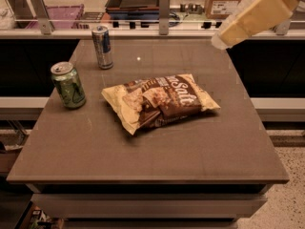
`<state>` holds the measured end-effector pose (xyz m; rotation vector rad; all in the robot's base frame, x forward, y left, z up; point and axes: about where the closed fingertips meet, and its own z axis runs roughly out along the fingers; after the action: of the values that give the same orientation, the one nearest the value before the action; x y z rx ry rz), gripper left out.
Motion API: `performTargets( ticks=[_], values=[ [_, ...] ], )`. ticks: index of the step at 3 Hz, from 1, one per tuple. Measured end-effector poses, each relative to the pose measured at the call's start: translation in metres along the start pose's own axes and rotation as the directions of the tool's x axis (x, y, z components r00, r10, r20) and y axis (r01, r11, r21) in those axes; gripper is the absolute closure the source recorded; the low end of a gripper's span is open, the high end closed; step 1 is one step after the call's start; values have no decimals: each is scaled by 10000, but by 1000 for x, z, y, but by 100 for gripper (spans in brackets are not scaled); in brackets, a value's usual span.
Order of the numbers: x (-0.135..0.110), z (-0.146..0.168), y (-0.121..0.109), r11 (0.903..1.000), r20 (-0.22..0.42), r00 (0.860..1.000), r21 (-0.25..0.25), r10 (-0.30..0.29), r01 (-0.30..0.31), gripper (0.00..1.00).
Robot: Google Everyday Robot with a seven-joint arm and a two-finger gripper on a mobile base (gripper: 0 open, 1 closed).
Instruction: Pick redbull can
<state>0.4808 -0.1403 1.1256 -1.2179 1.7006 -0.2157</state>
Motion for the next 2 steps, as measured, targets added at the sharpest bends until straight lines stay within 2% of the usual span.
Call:
performTargets(
  ticks=[2],
  values=[
    [5, 56, -18, 9956, 1059, 9904, 168, 894, -917, 0]
  ],
)
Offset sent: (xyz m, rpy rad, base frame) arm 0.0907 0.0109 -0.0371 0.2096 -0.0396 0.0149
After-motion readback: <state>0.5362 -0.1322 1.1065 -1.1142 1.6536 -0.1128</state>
